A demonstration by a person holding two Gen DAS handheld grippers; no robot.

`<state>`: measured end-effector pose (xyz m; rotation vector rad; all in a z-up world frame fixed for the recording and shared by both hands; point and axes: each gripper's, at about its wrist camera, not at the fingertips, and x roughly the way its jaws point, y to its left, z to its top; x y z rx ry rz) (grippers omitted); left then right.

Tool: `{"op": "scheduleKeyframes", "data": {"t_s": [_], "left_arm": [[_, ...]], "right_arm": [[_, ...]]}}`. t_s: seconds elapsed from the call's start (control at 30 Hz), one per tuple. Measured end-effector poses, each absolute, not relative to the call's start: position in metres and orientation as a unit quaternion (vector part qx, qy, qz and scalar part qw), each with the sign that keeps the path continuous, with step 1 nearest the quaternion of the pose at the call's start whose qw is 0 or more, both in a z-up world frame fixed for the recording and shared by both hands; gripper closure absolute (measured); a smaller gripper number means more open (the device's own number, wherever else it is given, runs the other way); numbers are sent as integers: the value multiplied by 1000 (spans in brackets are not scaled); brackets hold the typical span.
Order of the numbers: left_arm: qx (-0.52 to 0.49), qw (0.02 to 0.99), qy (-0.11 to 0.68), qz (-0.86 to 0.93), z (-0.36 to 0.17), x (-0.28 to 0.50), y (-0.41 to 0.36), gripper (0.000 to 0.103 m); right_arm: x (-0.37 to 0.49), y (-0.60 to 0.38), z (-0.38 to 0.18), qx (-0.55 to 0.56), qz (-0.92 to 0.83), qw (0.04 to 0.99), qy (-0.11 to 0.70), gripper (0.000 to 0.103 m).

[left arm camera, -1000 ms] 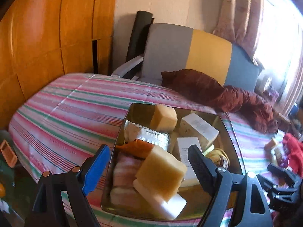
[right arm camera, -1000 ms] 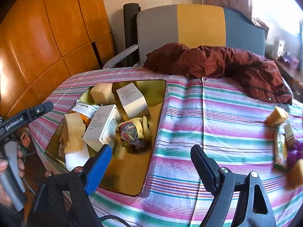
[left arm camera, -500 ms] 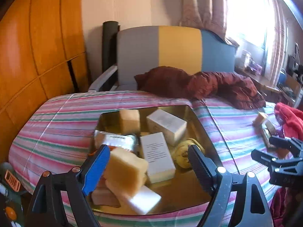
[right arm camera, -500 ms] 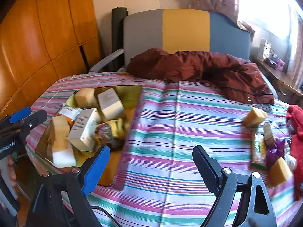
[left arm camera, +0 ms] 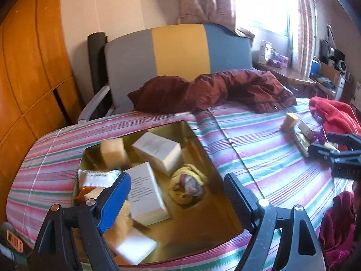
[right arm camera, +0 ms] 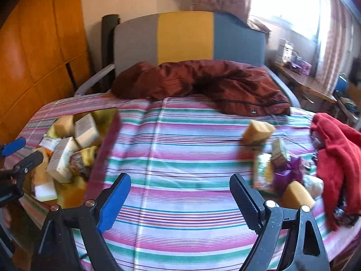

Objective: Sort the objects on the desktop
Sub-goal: 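Move both tools back toward the remaining items on the sheet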

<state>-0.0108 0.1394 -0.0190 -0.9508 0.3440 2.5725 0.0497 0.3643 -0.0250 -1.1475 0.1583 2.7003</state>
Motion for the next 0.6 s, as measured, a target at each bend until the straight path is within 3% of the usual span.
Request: {"op": "scheduleKeyframes", "data": {"t_s": [0.6], "left_arm": [[-350,245,159,890,-31,-10,195,18]], "right_arm": [[82,467,-25,-380,894,202,122,13]]}}
